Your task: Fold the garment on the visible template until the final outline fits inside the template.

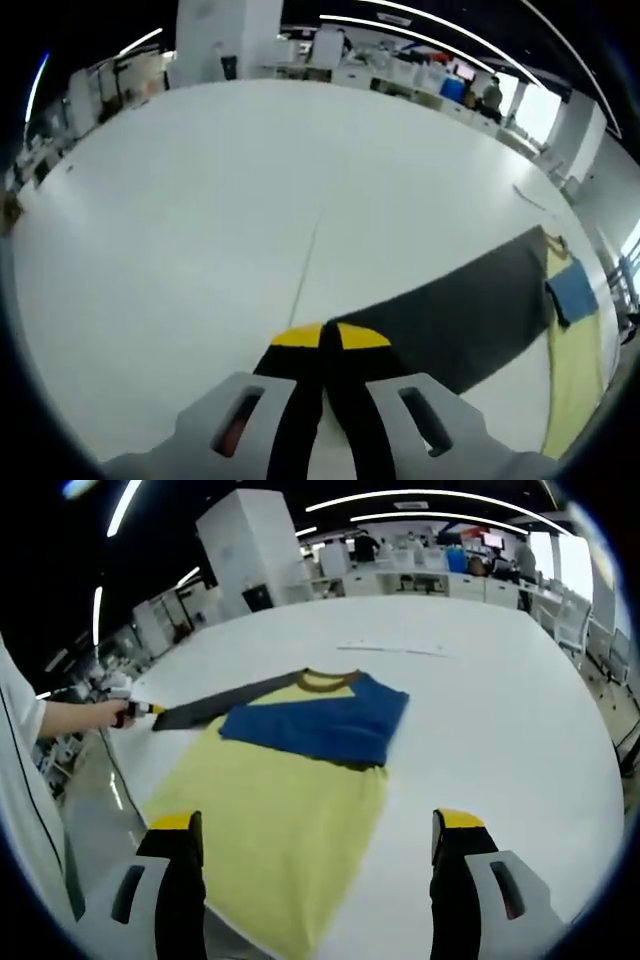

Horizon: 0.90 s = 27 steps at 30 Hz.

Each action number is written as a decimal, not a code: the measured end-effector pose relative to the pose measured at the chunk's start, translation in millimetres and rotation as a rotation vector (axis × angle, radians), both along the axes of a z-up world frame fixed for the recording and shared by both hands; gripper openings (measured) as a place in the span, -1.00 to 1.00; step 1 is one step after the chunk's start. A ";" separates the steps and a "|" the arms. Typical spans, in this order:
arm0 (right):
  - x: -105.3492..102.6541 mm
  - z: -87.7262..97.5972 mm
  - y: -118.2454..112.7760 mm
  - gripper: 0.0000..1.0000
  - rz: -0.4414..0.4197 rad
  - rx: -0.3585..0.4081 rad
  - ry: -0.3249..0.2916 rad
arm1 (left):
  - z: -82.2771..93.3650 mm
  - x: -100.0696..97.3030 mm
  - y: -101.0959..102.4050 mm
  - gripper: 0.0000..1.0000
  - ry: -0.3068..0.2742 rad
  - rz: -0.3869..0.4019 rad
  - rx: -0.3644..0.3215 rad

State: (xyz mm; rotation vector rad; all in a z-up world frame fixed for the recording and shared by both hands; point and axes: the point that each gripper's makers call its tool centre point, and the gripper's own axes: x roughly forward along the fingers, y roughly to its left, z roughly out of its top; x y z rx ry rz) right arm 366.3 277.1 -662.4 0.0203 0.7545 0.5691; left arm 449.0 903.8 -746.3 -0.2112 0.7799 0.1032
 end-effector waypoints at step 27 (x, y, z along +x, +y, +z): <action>-0.9 6.6 -3.7 0.87 -0.014 0.013 -0.020 | 79.0 34.5 -15.2 -1.00 -0.179 0.036 -0.022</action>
